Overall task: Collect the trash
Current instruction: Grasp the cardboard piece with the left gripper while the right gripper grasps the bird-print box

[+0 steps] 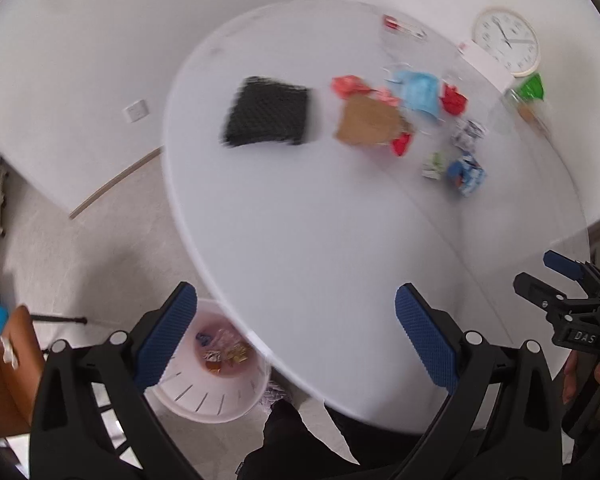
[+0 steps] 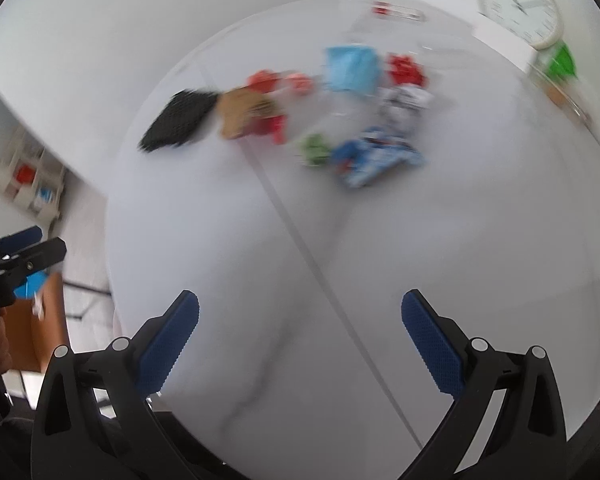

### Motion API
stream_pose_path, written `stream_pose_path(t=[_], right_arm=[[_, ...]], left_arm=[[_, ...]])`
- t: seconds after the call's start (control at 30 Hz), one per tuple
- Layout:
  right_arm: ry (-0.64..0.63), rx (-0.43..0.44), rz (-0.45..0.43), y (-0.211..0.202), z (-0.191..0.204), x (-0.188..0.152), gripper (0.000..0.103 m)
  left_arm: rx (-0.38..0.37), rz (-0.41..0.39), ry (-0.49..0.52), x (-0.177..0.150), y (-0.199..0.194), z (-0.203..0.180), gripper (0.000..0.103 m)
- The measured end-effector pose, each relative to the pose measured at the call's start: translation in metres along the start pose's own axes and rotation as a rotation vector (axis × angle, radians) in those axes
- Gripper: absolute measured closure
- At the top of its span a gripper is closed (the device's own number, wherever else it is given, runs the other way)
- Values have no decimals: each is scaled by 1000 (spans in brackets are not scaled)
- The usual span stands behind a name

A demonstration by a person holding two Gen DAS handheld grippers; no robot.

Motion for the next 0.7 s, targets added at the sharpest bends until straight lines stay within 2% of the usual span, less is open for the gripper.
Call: stream_pose_path(t=[0.2,0.37,0.47,0.7], right_arm=[[90,-25,-13,-5,-41,-8,2],[117,-35,-18,-1,-58,-5,2],[139,-37,-26,1,-63,1,2],[212,-44,-13,11,-72,10,2]], left_arm=[[-17,-7,82,18,13,-41,8],[-36,6,140,38,26,-59,8],[-65,24,163,57,41,-70,8],[-68,64,202,111,97,-93,8]])
Point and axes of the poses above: each gripper's, at about its wrist camera, not at the fingertips, and y roughly the way its jaws point, z to its left, x to its top, the point moved 1 cm from there along y, roughly the way its jaws point, and after that the axes turned 9 degrees about -y, right-handed, at the moved point
